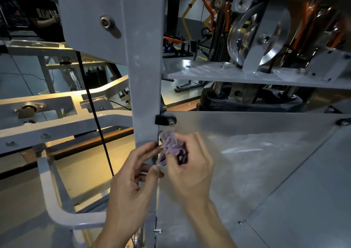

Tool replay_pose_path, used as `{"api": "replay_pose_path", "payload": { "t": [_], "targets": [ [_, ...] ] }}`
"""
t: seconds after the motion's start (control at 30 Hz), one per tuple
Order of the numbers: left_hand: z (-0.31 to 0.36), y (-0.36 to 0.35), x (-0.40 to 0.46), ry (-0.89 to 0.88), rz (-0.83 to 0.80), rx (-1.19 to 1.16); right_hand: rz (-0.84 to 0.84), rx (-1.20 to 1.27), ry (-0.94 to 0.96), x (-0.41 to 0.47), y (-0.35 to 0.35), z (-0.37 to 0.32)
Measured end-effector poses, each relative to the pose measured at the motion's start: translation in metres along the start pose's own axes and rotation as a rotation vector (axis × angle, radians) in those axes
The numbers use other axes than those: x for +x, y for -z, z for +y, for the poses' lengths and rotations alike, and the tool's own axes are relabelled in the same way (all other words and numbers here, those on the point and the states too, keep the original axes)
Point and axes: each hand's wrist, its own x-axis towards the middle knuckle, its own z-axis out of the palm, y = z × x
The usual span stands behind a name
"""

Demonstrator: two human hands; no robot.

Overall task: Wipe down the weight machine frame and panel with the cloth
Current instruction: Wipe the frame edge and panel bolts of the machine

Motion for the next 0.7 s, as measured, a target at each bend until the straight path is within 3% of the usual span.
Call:
{"api": "replay_pose_path", "payload": {
  "t": [0.1,0.27,0.47,0.7],
  "targets": [
    [-0.001,-0.001,-0.001,0.004,0.005,-0.015,-0.038,-0.023,-0.002,-0.013,0.003,0.009],
    [-0.003,-0.004,-0.001,-0.014,0.022,-0.028,0.150,0.000,-0.022,0.007,0.010,0.007],
    [-0.010,-0.009,0.000,0.018,0.083,-0.069,-0.038,-0.063,0.134,-0.012,-0.011,0.006],
    [-0.010,-0.008,-0.001,0.010,0.053,-0.041,0.222,-0.162,-0.012,0.002,0.028,0.038]
  ]
}}
